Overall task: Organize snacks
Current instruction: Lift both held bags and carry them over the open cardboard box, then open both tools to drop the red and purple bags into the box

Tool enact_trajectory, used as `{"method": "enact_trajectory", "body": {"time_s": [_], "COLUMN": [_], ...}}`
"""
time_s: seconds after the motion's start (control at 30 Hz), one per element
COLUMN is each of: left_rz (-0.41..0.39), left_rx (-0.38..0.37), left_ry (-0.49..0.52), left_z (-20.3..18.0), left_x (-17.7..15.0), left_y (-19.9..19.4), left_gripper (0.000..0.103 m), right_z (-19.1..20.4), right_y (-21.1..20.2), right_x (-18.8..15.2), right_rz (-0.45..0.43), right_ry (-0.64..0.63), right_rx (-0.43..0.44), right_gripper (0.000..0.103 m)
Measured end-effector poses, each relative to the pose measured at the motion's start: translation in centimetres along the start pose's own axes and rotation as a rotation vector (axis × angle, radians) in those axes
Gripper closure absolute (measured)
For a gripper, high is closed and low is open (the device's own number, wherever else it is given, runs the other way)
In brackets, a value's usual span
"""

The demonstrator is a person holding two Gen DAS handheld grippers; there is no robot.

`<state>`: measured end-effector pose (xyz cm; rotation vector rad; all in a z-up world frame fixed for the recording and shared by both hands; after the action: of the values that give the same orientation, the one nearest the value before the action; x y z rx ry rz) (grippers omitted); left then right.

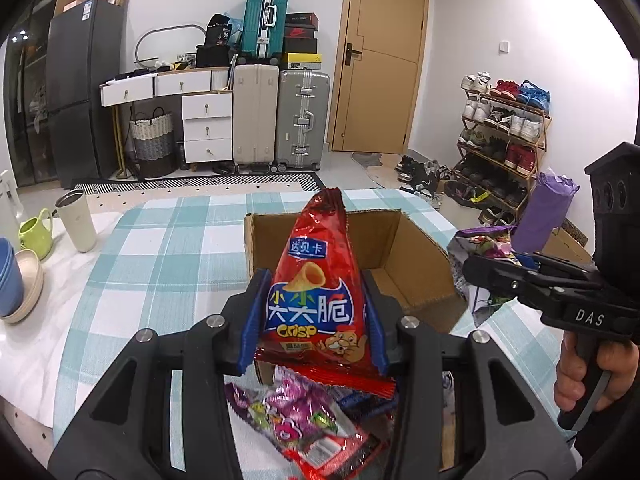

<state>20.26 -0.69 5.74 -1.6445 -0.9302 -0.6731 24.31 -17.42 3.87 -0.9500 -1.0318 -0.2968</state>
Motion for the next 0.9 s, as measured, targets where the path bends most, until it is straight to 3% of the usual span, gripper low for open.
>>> {"method": "enact_trajectory", "body": {"time_s": [0.37, 0.9], "left_rz": [0.034, 0.077], "left_rx": [0.003, 0.024], "left_ry": [-0.004, 0.036], "left_z": [0.3, 0.3], "left_x": [1.6, 1.2], "left_y": [5.4, 10.4], "left_gripper": [0.062, 0.062], "right_z": [-0.9, -1.4], "right_y": [3.3, 6.0], "right_x": [1.4, 1.1], "right_rz": [0.017, 0.044], "right_ry": [-0.004, 0.000], "right_rx": [0.010, 0.035], "right_gripper": [0.057, 0.055]}}
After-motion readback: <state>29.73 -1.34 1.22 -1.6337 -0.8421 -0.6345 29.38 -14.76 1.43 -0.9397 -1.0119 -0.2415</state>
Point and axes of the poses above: each gripper's, at about its wrist camera, not at the fingertips, and y roughly the way its jaws point, z to its left, x to its top, the point moved 5 cm from there along y, roughly the way its jaws point, and after that the axes turned 10 degrees about -y, right-handed, at the moved point
